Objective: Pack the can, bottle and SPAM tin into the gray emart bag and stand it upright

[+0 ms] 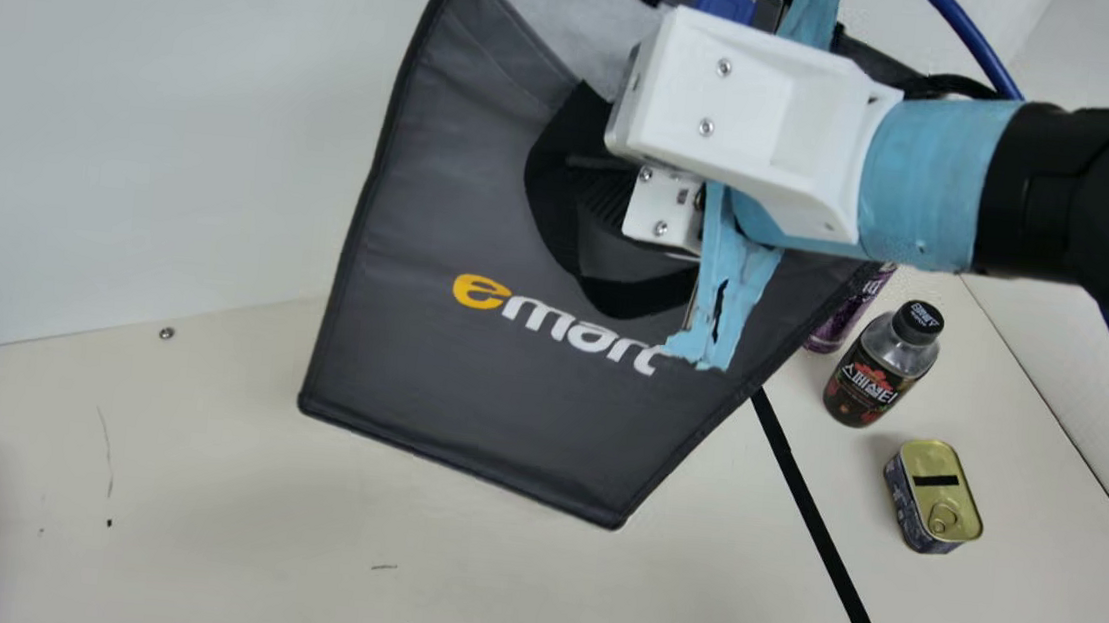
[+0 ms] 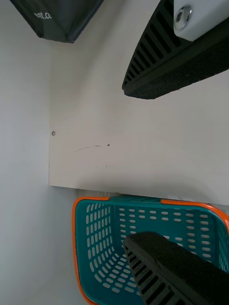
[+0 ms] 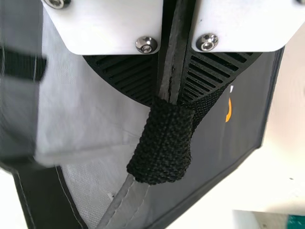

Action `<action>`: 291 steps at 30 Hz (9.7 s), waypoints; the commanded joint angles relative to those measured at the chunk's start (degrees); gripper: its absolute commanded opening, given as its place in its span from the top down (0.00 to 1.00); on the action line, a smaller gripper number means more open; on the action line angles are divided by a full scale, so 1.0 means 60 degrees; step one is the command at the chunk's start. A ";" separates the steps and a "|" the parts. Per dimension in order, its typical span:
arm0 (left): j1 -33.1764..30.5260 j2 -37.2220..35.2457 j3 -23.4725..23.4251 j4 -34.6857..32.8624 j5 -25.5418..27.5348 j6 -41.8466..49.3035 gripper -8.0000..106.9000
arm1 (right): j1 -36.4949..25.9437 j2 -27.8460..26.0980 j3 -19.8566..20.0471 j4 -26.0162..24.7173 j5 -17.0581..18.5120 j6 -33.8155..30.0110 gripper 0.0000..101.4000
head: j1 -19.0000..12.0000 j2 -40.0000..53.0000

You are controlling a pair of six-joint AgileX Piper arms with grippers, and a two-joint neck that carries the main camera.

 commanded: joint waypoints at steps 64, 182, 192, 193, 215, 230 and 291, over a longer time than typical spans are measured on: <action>0.0000 0.0000 0.0000 0.0000 0.0000 0.0000 0.15 | 0.4524 -0.2596 0.4683 -0.1077 -0.0008 0.2519 0.41 | -0.0216 -0.0023; 0.0000 0.0000 0.0000 0.0000 0.0000 0.0000 0.15 | 0.1300 -0.3955 0.1901 -0.3623 -0.0008 0.7659 0.06 | -0.0216 -0.0023; 0.0000 0.0000 0.0000 0.0000 0.0000 0.0000 0.15 | -0.1334 -0.3304 0.1708 -0.1950 -0.0008 0.6595 0.06 | -0.0216 -0.0023; 0.0000 0.0000 0.0000 0.0000 0.0000 0.0000 0.15 | -0.1625 -0.3227 0.1703 -0.1749 -0.0008 0.6443 0.06 | -0.0216 -0.0023; 0.0000 0.0000 0.0000 0.0000 0.0000 0.0000 0.15 | -0.5634 -0.1986 0.2024 0.0268 -0.0008 0.4633 0.06 | -0.0216 -0.0023; 0.0000 0.0000 0.0000 0.0000 0.0000 0.0000 0.15 | -0.6367 -0.1743 0.2659 -0.0281 -0.0008 0.4744 0.06 | -0.0216 -0.0023; -0.0031 0.0035 -0.0030 0.0004 -0.0035 0.0006 0.15 | -0.6514 -0.1944 0.4113 -0.1633 -0.0026 0.4718 0.06 | -0.0216 -0.0023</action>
